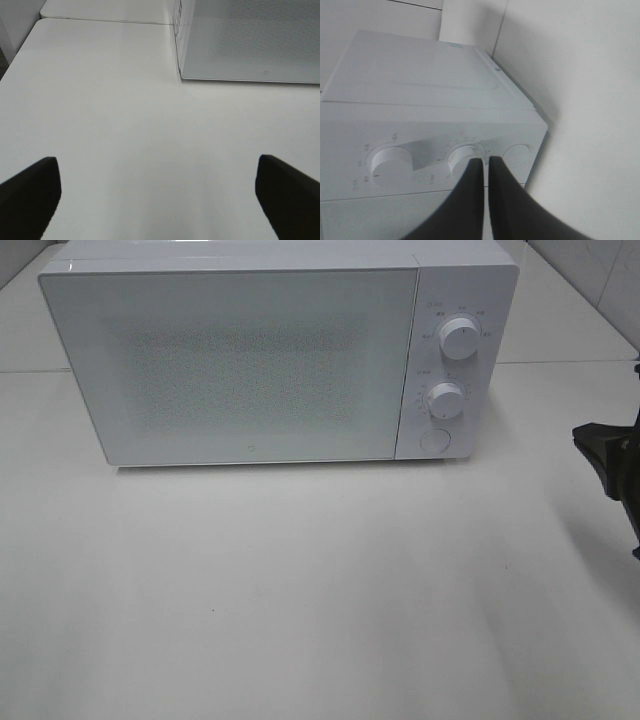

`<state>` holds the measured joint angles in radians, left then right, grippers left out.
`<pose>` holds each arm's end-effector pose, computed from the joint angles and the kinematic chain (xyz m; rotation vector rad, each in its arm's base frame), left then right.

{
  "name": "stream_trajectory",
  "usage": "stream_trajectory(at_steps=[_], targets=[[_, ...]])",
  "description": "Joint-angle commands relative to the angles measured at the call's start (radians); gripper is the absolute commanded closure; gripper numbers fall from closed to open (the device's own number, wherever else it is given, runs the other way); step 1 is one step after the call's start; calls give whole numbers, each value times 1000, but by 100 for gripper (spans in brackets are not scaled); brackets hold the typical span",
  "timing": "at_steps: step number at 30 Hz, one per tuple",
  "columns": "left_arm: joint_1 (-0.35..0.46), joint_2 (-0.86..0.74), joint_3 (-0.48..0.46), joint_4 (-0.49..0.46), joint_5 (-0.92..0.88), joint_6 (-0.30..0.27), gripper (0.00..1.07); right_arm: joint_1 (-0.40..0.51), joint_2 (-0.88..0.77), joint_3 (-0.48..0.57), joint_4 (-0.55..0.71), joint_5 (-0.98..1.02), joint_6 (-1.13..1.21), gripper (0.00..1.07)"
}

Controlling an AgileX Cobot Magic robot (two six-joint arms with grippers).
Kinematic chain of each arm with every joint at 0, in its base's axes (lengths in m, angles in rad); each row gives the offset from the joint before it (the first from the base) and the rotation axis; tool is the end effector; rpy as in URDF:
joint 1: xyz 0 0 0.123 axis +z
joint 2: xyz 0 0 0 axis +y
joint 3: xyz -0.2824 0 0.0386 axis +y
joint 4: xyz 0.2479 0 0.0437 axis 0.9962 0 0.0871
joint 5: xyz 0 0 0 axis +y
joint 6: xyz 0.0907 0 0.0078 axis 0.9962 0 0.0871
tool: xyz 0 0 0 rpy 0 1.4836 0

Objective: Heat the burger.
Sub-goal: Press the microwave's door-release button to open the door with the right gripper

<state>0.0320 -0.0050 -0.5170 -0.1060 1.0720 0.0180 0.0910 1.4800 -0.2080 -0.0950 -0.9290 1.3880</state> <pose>-0.0081 -0.0087 0.2813 -0.0072 2.0304 -0.0950 0.2138 0.0264 0.1604 1.0943 1.6319 1.0440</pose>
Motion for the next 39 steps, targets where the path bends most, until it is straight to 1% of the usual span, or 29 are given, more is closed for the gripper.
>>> stream_trajectory(at_steps=[1, 2, 3, 4, 5, 6, 7, 8, 9, 10, 11, 12, 14, 15, 16, 17, 19, 20, 21, 22, 24, 28, 29, 31, 34, 38, 39], targets=[[4, -3, 0, -2, -2, -5, 9, -6, 21, 1, 6, -34, 29, 107], [4, -3, 0, -2, -2, -5, 9, 6, 52, 1, 21, -60, 46, 107], [4, -3, 0, -2, -2, -5, 9, 37, 76, 0, 65, -81, 47, 107], [4, -3, 0, -2, -2, -5, 9, 37, 76, 0, 65, -81, 47, 107], [4, -3, 0, -2, -2, -5, 9, 61, 87, 0, 95, -88, 47, 107], [4, -3, 0, -2, -2, -5, 9, 115, 105, 0, 159, -102, 47, 107], [4, -3, 0, -2, -2, -5, 9, 115, 105, 0, 159, -102, 47, 107], [4, -3, 0, -2, -2, -5, 9, 166, 126, 0, 225, -111, 47, 107], [4, -3, 0, -2, -2, -5, 9, 166, 126, 0, 225, -111, 47, 107], [4, -3, 0, -2, -2, -5, 9, 193, 135, 0, 259, -113, 47, 107], [4, -3, 0, -2, -2, -5, 9, 239, 150, -3, 318, -113, 47, 107], [4, -3, 0, -2, -2, -5, 9, 239, 150, -3, 318, -113, 47, 107], [4, -3, 0, -2, -2, -5, 9, 298, 174, -19, 365, -110, 46, 107], [4, -3, 0, -2, -2, -5, 9, 298, 174, -19, 365, -110, 46, 107], [4, -3, 0, -2, -2, -5, 9, 320, 191, -41, 381, -105, 46, 107], [4, -3, 0, -2, -2, -5, 9, 320, 191, -41, 381, -105, 46, 107], [4, -3, 0, -2, -2, -5, 9, 331, 219, -79, 385, -104, 47, 107], [4, -3, 0, -2, -2, -5, 9, 331, 219, -79, 385, -104, 47, 107], [4, -3, 0, -2, -2, -5, 9, 331, 238, -104, 385, -100, 47, 107], [4, -3, 0, -2, -2, -5, 9, 331, 238, -104, 385, -100, 47, 107], [4, -3, 0, -2, -2, -5, 9, 331, 263, -142, 391, -81, 47, 107], [4, -3, 0, -2, -2, -5, 9, 331, 288, -176, 405, -75, 47, 107], [4, -3, 0, -2, -2, -5, 9, 331, 311, -200, 414, -74, 48, 107], [4, -3, 0, -2, -2, -5, 9, 331, 322, -210, 415, -70, 52, 107], [4, -3, 0, -2, -2, -5, 9, 331, 360, -263, 415, -27, 74, 107], [4, -3, 0, -2, -2, -5, 9, 331, 391, -296, 415, -21, 74, 107], [4, -3, 0, -2, -2, -5, 9, 331, 412, -322, 415, -14, 74, 107]])
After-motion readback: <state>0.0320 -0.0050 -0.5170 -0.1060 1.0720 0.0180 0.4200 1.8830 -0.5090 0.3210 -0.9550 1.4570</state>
